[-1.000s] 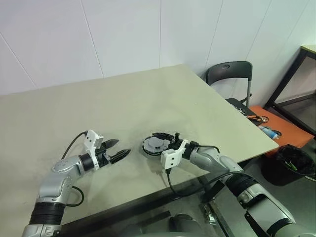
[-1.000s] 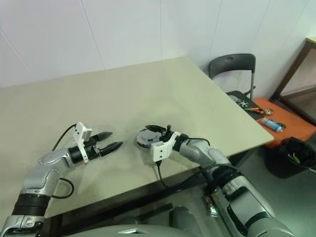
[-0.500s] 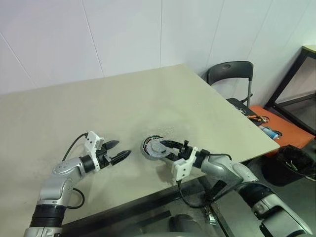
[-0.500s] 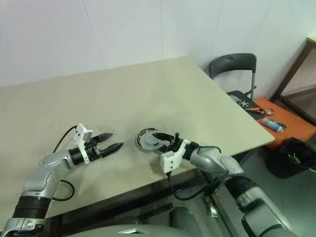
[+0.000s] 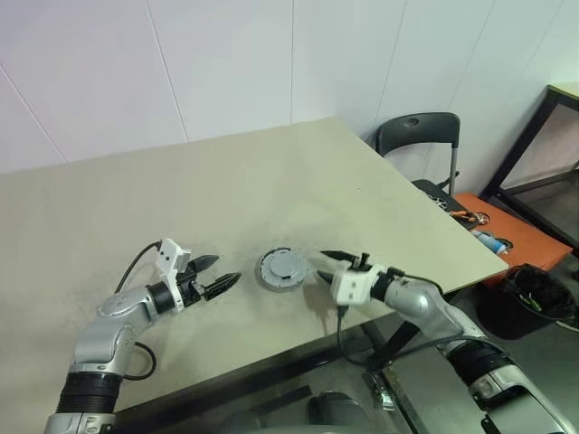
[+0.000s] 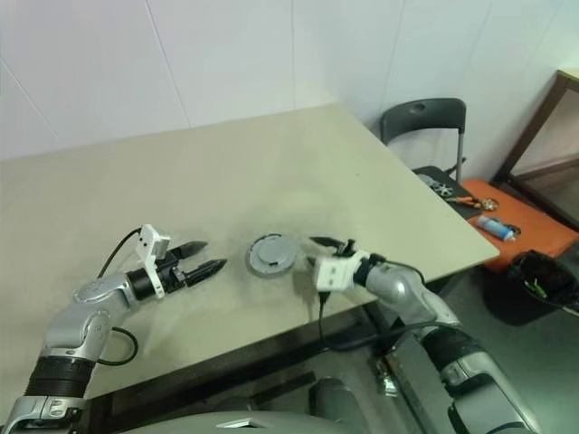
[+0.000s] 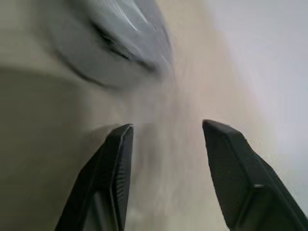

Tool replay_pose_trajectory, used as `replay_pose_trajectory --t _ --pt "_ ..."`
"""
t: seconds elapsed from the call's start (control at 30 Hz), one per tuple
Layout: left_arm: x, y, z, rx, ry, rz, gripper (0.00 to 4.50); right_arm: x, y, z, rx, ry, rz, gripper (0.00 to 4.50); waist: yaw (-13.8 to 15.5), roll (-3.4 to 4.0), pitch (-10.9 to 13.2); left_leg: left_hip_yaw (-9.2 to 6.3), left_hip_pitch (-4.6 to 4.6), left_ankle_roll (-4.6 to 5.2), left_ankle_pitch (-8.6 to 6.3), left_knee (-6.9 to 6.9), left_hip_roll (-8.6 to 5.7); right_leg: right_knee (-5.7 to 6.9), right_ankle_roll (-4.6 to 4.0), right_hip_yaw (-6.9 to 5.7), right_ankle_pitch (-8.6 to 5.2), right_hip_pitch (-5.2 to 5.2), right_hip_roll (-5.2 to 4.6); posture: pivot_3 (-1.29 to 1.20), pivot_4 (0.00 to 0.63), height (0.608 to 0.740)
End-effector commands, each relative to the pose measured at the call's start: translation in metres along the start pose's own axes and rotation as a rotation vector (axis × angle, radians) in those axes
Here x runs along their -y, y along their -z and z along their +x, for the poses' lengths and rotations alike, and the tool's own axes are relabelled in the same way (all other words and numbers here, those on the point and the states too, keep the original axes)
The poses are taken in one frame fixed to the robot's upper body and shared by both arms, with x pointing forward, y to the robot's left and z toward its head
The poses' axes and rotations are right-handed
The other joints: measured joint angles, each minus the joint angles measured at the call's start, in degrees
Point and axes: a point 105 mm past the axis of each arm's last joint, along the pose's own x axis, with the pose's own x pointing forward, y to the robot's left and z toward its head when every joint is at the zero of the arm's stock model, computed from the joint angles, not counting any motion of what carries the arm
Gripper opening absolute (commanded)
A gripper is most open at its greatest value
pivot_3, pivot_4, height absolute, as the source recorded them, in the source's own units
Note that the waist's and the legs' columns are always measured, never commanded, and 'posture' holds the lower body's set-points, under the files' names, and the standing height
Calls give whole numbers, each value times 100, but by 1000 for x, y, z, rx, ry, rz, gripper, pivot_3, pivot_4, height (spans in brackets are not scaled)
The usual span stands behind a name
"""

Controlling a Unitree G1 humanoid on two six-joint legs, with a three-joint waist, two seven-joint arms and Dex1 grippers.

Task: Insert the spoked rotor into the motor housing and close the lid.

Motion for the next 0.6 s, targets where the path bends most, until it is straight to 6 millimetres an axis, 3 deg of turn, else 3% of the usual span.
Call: replay_pose_trajectory --t 0.03,0.1,0.23,0.43,0.6 --pt "-7 -13 0 33 -5 38 4500 16 -72 -2 190 -165 153 2408 13 9 6 -3 -1 0 0 -1 0 1 5 -3 3 -2 0 0 0 740" --pt "-9 -14 1 34 1 39 4500 24 -92 -4 226 -227 267 2408 20 11 7 -6 -3 0 0 0 1 3 16 -8 8 -7 0 0 0 740" --pt "-11 -15 3 37 11 50 4500 20 -104 -17 212 -415 361 2408 65 13 7 -19 1 -1 0 6 0 -1 17 -28 8 -10 -5 0 0 740" --pt "-12 -18 1 42 11 66 4500 6 -79 -36 69 -560 305 2408 124 13 7 -28 -51 8 -5 8 -12 -45 0 -48 24 -46 -31 0 0 740" --pt "-14 -18 -1 35 5 66 4500 18 -87 -14 124 -433 287 2408 137 12 6 -24 -94 5 -4 7 -9 -36 -3 -45 27 -101 -30 0 0 740"
